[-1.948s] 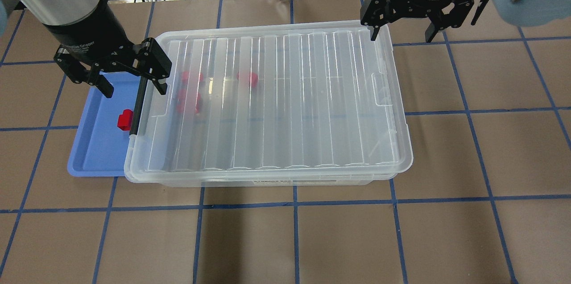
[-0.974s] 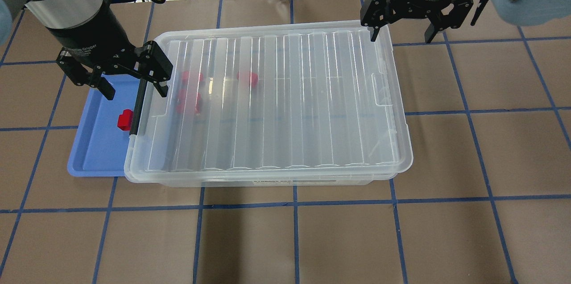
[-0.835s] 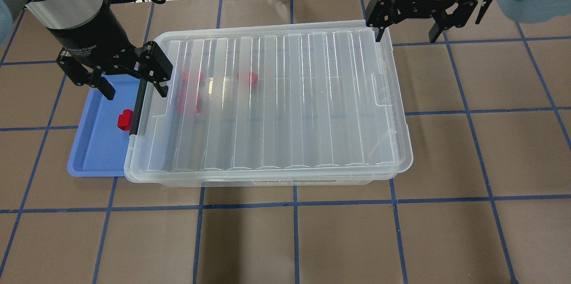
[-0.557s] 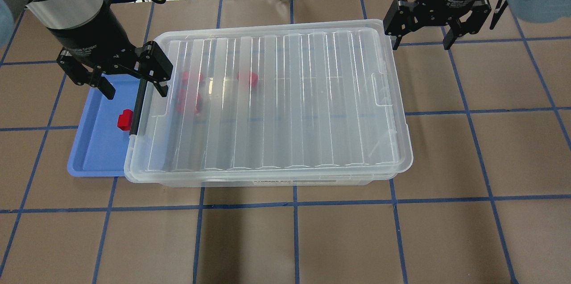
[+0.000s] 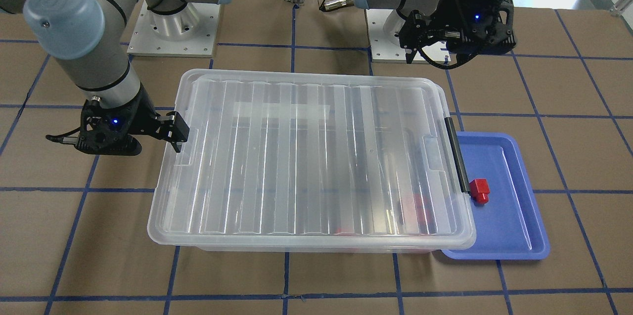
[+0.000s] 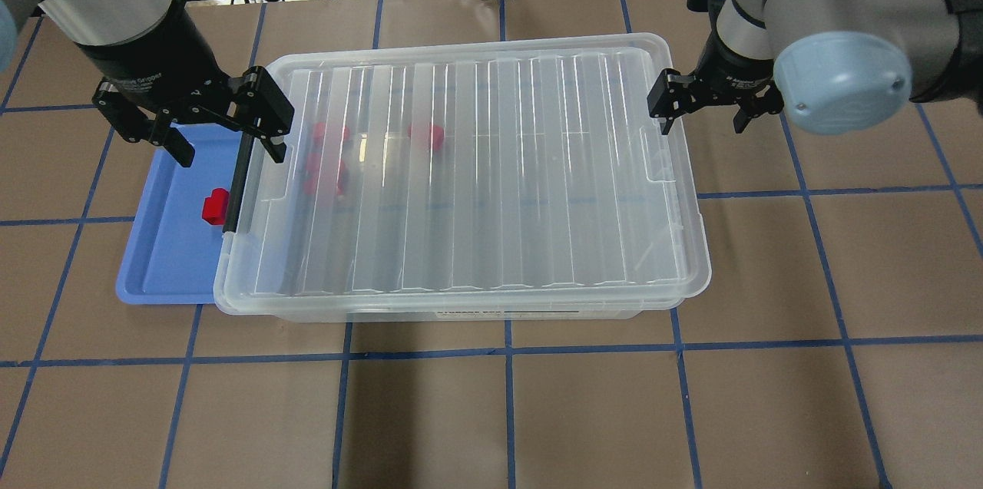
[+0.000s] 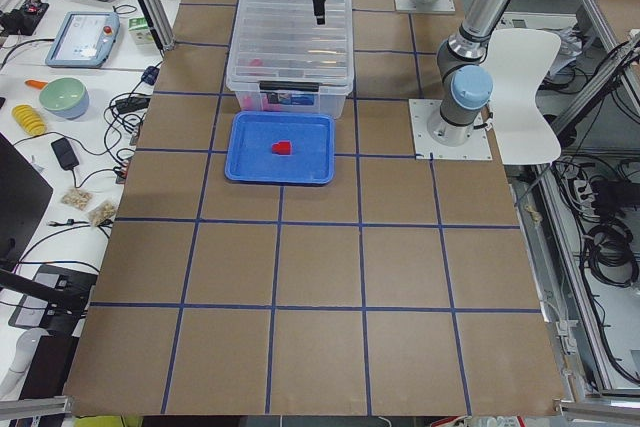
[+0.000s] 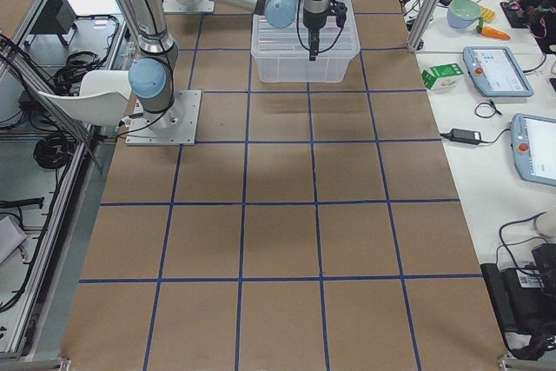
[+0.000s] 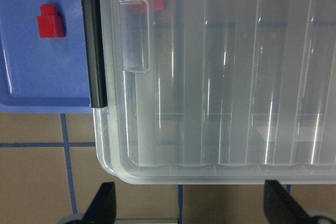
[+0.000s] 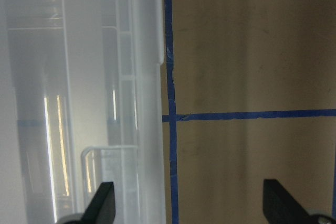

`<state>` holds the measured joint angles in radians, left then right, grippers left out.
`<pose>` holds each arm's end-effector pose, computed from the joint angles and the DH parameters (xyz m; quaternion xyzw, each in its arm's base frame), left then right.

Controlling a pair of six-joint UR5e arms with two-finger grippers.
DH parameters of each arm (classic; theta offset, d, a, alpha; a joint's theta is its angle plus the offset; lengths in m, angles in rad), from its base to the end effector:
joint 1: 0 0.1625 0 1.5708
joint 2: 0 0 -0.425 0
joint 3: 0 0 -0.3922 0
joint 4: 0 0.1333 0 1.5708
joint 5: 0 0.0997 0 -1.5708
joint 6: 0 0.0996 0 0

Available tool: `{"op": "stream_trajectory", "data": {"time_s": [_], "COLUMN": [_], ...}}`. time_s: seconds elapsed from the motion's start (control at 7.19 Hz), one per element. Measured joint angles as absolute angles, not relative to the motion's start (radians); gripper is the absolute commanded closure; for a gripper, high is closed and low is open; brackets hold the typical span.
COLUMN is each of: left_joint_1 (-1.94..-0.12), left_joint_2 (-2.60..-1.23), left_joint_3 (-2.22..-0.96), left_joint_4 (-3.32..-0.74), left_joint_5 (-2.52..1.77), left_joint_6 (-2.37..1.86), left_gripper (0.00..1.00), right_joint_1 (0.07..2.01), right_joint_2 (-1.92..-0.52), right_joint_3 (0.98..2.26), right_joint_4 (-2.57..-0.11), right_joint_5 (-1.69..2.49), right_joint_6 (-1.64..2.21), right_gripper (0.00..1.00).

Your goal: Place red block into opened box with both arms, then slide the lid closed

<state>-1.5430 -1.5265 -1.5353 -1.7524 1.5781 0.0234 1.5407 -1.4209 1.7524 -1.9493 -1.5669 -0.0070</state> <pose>-0.1197 -0.4647 0.5091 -0.0020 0.9987 0.0510 0.0023 0.1174 -0.5424 0.3603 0.0115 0.9997 -0.0235 0.0015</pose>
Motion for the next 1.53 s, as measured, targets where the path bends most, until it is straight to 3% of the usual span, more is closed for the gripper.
{"op": "stream_trajectory", "data": {"time_s": [0.97,1.53], "left_joint_1": [-1.186,-1.130], "left_joint_2": [-1.608,-1.717], "left_joint_3": [-1.558,-1.700], "left_joint_4": [-1.675,-1.335], "left_joint_5": [1.617,1.618], "left_joint_6": [0.484,0.553], "left_gripper": [0.00,0.00], "right_joint_1": [1.466,1.377], "right_joint_2": [-1.407,-1.416], "right_joint_3": [1.801,1.800], "right_joint_4": [-2.022,-2.016], "right_joint_5": [-1.575,-1.575], "right_joint_6": [-0.142,-0.281], "right_gripper": [0.00,0.00]}}
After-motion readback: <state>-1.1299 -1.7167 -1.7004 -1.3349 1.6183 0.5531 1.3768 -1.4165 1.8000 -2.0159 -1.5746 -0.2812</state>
